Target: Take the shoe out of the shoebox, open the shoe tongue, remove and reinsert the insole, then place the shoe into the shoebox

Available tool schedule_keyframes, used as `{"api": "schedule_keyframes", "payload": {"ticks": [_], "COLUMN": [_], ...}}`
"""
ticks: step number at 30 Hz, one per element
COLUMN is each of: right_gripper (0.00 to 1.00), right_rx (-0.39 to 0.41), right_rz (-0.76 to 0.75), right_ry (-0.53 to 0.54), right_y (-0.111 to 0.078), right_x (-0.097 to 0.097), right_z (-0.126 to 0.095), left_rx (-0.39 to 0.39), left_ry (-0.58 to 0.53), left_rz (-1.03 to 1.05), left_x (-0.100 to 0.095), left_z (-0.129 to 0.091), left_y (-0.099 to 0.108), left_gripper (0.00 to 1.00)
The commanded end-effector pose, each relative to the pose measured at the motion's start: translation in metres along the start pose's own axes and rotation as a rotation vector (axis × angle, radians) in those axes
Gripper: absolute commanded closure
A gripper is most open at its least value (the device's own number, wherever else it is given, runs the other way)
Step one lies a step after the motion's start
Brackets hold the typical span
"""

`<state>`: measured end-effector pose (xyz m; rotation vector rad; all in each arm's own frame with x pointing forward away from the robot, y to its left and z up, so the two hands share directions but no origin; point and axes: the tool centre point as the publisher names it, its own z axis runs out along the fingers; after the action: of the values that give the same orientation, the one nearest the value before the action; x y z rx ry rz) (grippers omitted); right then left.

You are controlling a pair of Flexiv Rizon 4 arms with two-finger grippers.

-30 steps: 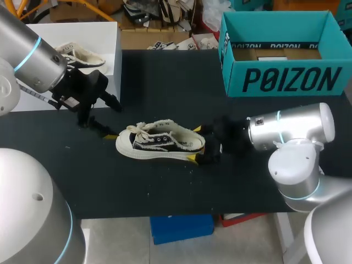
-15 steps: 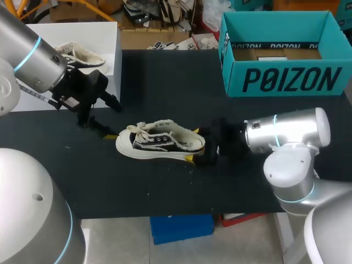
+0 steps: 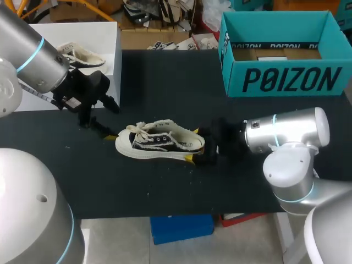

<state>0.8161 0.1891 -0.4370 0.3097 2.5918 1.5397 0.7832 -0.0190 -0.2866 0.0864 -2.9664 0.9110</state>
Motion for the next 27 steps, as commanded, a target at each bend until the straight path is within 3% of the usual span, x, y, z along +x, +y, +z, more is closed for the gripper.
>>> {"api": "schedule_keyframes", "payload": {"ticks": [1, 3, 19, 22, 27], "right_gripper": [1.00, 1.00, 1.00, 1.00, 1.00], "right_rx": [0.003, 0.003, 0.003, 0.003, 0.003], "right_rz": [0.002, 0.002, 0.002, 0.002, 0.002], "right_ry": [-0.001, -0.001, -0.001, -0.001, -0.001], "right_y": [-0.001, -0.001, -0.001, -0.001, -0.001], "right_x": [0.000, 0.000, 0.000, 0.000, 0.000], "right_z": [0.004, 0.004, 0.004, 0.004, 0.004], "left_rx": [-0.099, -0.086, -0.086, -0.021, -0.030], "left_ry": [-0.028, 0.026, 0.026, -0.069, -0.162], "left_rz": [-0.223, -0.311, -0.311, -0.511, -0.936], "left_x": [0.004, 0.004, 0.004, 0.002, -0.005], "left_z": [0.005, 0.008, 0.008, 0.022, 0.034], "left_y": [-0.014, -0.014, -0.014, -0.036, -0.063], "left_gripper": [0.00, 0.00, 0.00, 0.00, 0.00]}}
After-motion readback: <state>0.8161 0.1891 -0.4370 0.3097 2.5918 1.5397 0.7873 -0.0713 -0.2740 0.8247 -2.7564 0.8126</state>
